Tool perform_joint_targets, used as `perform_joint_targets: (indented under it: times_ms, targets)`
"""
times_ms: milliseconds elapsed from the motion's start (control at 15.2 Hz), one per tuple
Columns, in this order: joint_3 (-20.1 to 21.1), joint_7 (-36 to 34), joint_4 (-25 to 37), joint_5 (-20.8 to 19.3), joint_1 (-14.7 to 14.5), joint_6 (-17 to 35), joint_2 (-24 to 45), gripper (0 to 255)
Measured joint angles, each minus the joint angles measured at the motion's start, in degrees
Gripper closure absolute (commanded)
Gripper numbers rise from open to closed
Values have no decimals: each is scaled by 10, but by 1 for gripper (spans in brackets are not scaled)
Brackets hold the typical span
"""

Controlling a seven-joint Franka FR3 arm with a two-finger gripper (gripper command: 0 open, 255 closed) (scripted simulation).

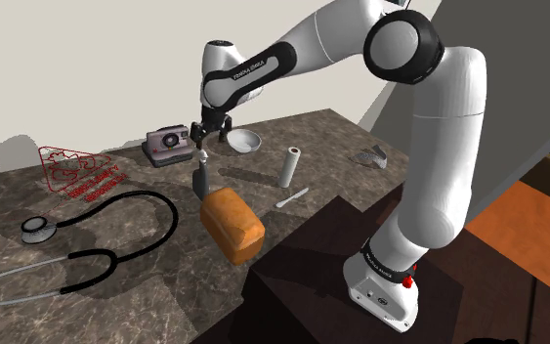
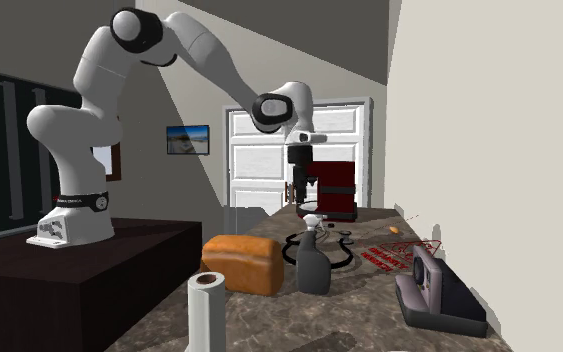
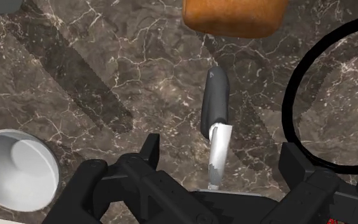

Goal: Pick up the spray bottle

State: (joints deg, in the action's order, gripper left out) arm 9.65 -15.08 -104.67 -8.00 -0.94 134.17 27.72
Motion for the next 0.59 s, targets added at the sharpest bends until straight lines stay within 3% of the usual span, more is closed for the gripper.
perform_joint_targets:
  times_ms: [198, 594]
  targets:
    - [-5, -9, 56, -4, -9, -2, 58, 0]
    - [-10, -14, 70, -10, -13, 25, 100, 0]
